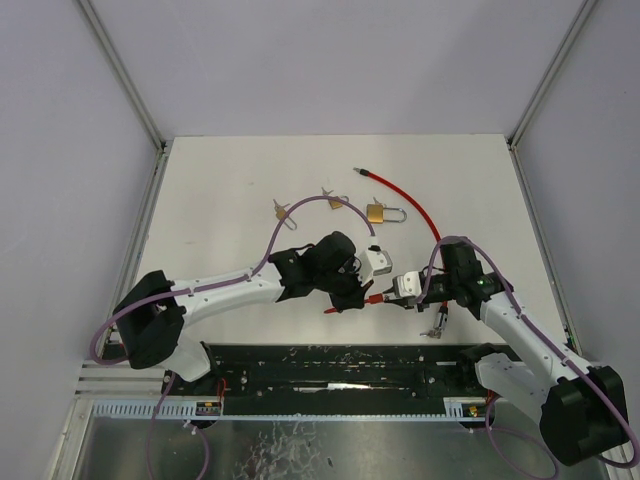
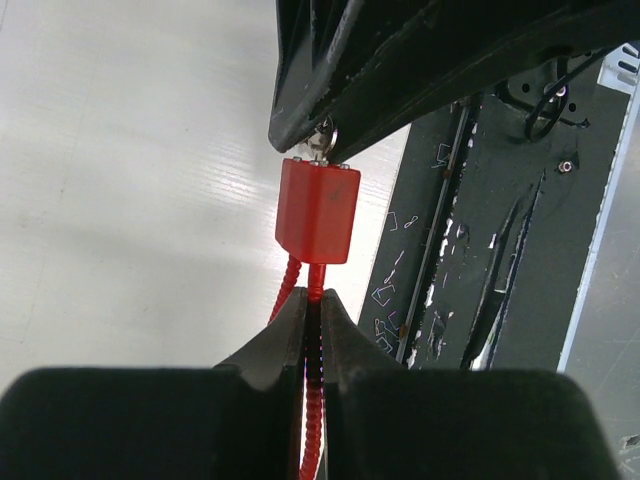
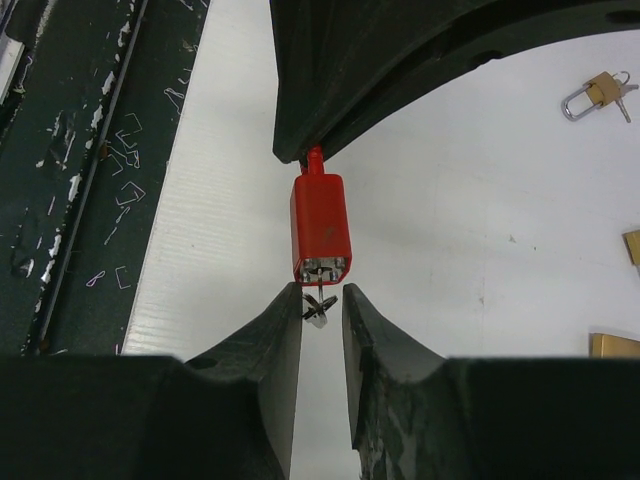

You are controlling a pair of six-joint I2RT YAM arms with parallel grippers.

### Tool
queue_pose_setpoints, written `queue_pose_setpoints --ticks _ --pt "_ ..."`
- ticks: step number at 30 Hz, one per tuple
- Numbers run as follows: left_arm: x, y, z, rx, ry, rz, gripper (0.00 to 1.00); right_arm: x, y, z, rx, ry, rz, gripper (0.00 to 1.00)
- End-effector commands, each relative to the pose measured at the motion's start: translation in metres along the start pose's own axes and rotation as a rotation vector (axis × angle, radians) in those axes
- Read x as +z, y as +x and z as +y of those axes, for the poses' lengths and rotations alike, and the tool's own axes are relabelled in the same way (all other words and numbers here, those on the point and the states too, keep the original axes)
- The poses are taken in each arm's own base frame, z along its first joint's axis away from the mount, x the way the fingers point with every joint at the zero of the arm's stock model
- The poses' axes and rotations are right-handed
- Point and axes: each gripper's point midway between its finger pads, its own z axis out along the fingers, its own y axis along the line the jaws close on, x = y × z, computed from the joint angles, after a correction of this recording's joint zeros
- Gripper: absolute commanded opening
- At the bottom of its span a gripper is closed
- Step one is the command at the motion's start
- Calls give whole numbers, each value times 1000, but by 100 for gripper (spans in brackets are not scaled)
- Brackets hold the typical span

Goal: Lock with the key
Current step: Lock the lock.

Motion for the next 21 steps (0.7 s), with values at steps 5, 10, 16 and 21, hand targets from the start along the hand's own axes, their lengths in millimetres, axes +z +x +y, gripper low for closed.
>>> queue_pose_setpoints --ticks 5,10,16,21 --pt "1 -23 -6 45 32 -51 0 4 -7 0 -40 -11 -25 26" --pt "3 -23 -5 44 34 -50 0 4 -7 1 -48 -14 -29 26" --pt "4 -23 -4 44 32 -46 0 3 -8 0 -67 -1 -31 34" --pt "7 -19 -3 43 31 -36 0 3 -10 -1 -70 2 -31 26"
